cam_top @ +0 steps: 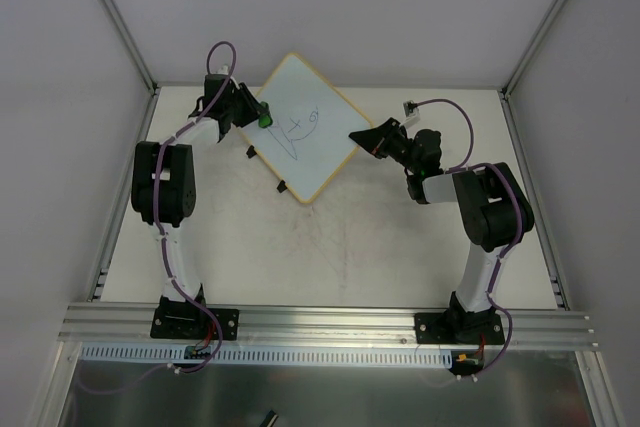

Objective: Erase the whiteboard

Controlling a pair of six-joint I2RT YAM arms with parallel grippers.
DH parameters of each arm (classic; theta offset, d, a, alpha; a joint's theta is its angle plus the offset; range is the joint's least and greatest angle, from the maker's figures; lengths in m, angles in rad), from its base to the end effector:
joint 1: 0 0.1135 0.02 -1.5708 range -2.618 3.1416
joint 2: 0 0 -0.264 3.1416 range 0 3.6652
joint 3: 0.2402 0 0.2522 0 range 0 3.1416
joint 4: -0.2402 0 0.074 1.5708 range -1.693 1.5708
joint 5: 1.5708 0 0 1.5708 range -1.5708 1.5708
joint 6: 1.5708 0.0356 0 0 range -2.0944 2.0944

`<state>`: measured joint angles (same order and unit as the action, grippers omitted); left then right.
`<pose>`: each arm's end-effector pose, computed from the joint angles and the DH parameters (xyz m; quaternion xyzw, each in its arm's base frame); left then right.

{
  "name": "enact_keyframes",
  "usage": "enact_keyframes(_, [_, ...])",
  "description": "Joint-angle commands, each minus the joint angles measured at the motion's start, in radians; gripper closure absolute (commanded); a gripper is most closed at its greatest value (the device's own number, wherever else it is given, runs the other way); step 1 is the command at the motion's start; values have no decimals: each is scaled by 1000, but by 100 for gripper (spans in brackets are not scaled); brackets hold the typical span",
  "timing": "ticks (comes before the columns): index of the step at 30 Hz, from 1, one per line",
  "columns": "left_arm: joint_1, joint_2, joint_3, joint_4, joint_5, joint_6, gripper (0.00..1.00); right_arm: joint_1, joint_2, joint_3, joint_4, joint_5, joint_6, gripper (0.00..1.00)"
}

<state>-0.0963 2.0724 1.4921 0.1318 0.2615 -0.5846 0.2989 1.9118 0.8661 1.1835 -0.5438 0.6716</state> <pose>0.4792 -0.0555 0.2139 -0.1356 0.8313 -0.2802 0.4605 0.3639 0.1314 0.1948 -0.0818 0.6592 0.4948 0.5603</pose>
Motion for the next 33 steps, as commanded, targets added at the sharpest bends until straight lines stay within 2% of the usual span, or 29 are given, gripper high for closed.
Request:
enact_keyframes(1, [-13, -1, -49, -54, 30, 11, 100, 26, -11, 20, 85, -71, -24, 100])
enact_keyframes(6, [-58, -24, -44, -37, 2, 57, 100, 26, -5, 24, 85, -73, -23, 100])
enact_keyframes(17, [-281, -98, -6, -12, -67, 230, 100, 26, -3, 28, 84, -76, -23, 100])
enact_keyframes(24, [-333, -112, -20, 17, 11, 299, 100, 26, -2, 31, 87, -79, -21, 100])
enact_keyframes(33, [-387, -127, -29, 42, 5, 397, 100, 26, -2, 31, 90, -81, -20, 100])
